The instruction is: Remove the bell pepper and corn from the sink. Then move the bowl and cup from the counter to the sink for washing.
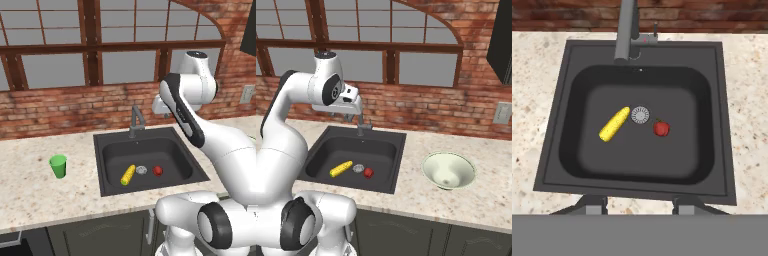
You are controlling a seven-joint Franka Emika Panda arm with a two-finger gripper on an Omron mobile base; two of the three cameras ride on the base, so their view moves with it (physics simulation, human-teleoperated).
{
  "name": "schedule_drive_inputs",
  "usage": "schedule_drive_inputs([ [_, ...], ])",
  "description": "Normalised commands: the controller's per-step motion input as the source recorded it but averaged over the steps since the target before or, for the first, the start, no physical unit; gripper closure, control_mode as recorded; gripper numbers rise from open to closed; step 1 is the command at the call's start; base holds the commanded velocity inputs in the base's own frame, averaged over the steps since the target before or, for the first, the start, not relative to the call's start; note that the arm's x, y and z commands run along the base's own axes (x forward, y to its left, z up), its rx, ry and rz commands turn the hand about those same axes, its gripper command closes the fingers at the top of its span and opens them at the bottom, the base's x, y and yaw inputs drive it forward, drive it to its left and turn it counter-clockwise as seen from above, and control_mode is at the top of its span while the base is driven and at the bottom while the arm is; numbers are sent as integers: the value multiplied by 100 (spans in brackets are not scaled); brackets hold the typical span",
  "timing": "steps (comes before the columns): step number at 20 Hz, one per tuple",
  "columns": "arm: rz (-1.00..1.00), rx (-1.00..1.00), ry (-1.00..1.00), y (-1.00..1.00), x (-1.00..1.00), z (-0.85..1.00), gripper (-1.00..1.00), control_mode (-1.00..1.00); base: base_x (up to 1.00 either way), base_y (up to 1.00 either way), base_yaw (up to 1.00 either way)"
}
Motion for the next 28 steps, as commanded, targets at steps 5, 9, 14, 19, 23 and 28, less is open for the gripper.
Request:
schedule_drive_inputs([
  [5, 0, 0, -4, 0, -7, 0, -100, -100, 0, 0, 0],
  [9, 0, 0, -15, 2, -23, 0, -100, -100, 0, 0, 0],
  [14, -2, 0, -9, 6, -24, 0, -100, -100, 0, 0, 0],
  [19, -6, 0, -1, 9, -19, -3, -100, -100, 0, 0, 0],
  [23, -6, 0, 0, 10, -15, -7, -100, -100, 0, 0, 0],
  [28, -5, 0, 0, 9, -13, -10, -100, -100, 0, 0, 0],
])
